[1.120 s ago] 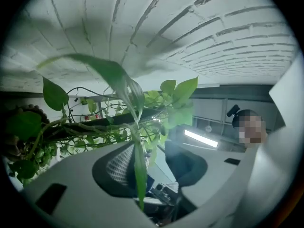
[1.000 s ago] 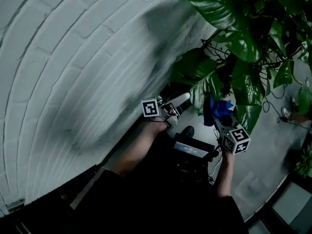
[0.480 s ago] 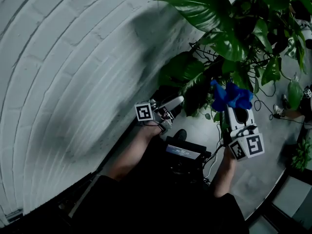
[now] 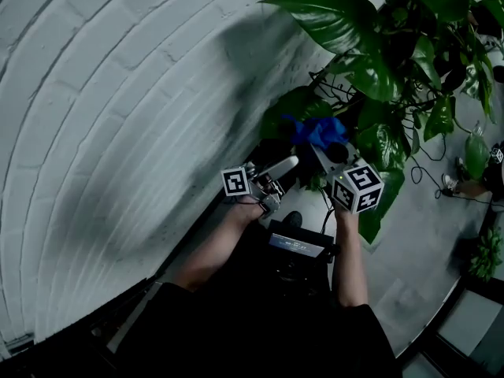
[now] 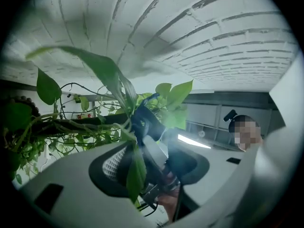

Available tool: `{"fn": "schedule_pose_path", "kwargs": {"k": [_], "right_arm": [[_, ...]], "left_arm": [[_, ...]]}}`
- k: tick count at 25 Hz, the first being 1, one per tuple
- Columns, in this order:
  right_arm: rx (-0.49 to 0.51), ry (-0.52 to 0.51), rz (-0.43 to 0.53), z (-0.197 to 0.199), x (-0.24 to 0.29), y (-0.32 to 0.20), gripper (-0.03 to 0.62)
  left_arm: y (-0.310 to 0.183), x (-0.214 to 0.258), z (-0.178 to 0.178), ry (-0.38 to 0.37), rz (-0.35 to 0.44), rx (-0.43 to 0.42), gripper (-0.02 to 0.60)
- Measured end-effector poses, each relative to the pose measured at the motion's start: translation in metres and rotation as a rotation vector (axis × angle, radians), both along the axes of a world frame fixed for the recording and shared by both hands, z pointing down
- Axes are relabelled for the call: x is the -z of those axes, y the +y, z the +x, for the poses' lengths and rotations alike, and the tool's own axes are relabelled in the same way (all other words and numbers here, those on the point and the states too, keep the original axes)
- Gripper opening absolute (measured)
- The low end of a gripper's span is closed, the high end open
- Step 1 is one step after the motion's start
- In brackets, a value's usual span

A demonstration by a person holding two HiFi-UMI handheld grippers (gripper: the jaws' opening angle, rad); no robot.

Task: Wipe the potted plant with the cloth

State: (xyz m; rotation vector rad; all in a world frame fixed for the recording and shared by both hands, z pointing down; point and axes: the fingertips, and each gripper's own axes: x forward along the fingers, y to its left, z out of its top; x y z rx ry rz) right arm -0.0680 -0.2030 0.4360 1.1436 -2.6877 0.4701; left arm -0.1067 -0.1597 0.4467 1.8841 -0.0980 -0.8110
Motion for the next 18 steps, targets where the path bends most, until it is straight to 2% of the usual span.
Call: {"fn": "schedule_pose_path", "kwargs": {"k": [3,6,7,11,14,18], "right_arm": [[0.020,0.015,-0.036,0.002,-0.006,0.018,0.107],[-0.016,0.087,-0.137,0.035,-0.015,0.064,0.107],[-0.031,0.094,-0.153,0.043,-0.021,0.074,0.107],[0.021,0.042,-0.169,0.010,-0.046,0.081,0.107],[0.071,0.057,-0.192,-0.005,-0.065,0.090,0.107],[0.076,0.077,-0.209,0.010,-0.078,0.103,0.107]], "left_arm": [[0.003,0.008,0.001,0.035,0.010,0.003,0.229],[0.019,0.017,0.029,0.121,0.008,-0.048,0.229],[0.020,0.013,0.035,0.129,-0.008,-0.062,0.229],[0.008,-0.003,0.006,0.108,-0.075,-0.048,0.229],[-0.001,0.008,-0.010,0.091,-0.030,-0.010,0.229],[-0.005,0.006,-0.009,0.080,-0.012,0.012,0.229]]}}
